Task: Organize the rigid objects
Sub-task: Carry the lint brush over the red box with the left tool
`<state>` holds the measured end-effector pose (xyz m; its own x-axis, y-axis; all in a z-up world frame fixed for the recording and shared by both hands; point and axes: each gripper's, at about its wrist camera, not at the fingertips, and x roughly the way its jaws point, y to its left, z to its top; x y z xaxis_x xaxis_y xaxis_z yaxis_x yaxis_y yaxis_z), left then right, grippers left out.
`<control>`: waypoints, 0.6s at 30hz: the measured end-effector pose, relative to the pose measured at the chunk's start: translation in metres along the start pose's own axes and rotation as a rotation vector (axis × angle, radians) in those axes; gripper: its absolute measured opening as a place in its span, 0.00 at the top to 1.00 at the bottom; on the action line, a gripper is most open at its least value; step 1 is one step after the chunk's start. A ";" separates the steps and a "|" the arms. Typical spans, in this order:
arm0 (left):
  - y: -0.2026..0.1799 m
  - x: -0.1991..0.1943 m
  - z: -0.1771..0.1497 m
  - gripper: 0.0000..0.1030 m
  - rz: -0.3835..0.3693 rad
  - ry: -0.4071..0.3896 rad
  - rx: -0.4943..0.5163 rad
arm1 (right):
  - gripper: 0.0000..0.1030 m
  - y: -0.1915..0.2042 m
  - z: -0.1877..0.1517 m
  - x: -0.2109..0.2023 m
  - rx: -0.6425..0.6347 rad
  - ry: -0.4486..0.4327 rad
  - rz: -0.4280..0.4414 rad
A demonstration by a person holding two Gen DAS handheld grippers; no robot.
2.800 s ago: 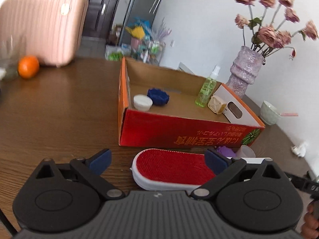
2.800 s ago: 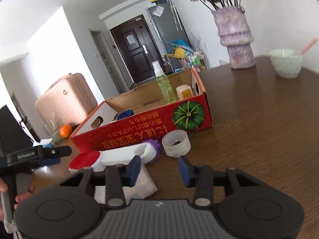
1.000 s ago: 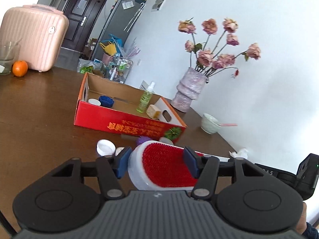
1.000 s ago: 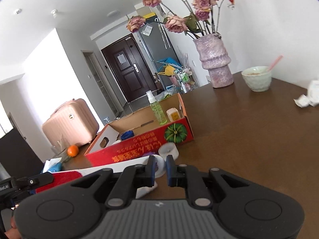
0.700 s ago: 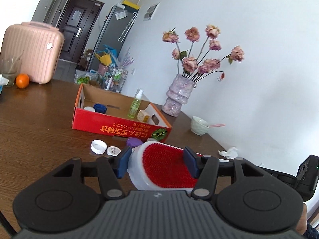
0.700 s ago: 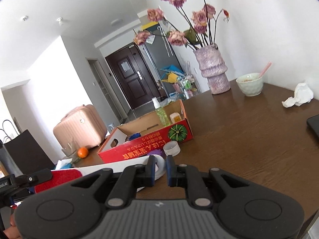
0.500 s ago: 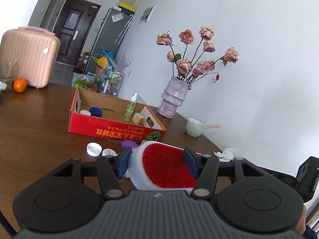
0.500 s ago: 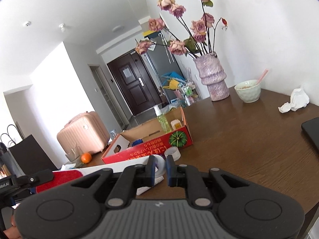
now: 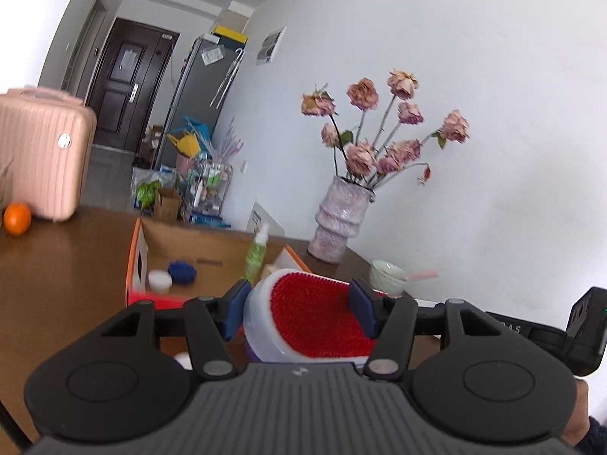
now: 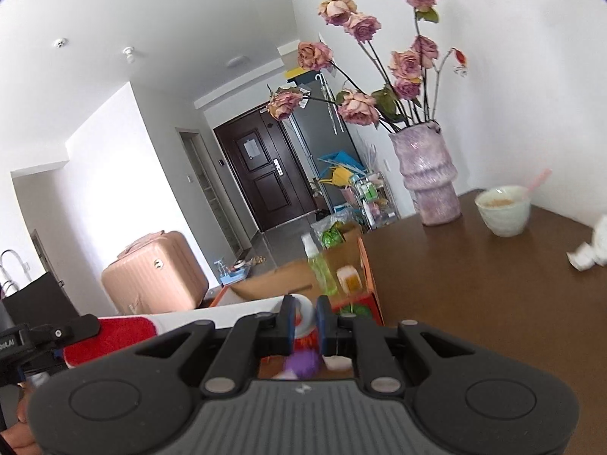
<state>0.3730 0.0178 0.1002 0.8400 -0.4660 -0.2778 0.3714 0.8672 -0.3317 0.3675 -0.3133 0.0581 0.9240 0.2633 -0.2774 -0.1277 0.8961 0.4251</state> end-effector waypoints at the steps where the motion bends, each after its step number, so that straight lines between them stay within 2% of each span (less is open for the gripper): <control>1: 0.007 0.012 0.006 0.44 0.000 -0.004 0.001 | 0.89 0.000 0.005 0.014 -0.002 0.001 0.002; 6: 0.046 0.072 0.023 0.44 0.017 0.017 -0.039 | 0.89 -0.005 0.025 0.088 0.005 0.034 0.003; 10: 0.081 0.120 0.026 0.44 0.051 0.049 -0.068 | 0.89 -0.024 0.030 0.159 0.052 0.101 0.043; 14: 0.113 0.162 0.020 0.44 0.078 0.097 -0.106 | 0.89 -0.037 0.022 0.215 0.094 0.170 0.034; 18: 0.143 0.190 -0.003 0.44 0.054 0.141 -0.163 | 0.88 -0.042 0.007 0.245 0.079 0.176 -0.002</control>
<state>0.5849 0.0525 -0.0027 0.7888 -0.4499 -0.4187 0.2493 0.8570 -0.4511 0.6013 -0.2893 -0.0220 0.8462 0.3257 -0.4217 -0.0905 0.8678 0.4886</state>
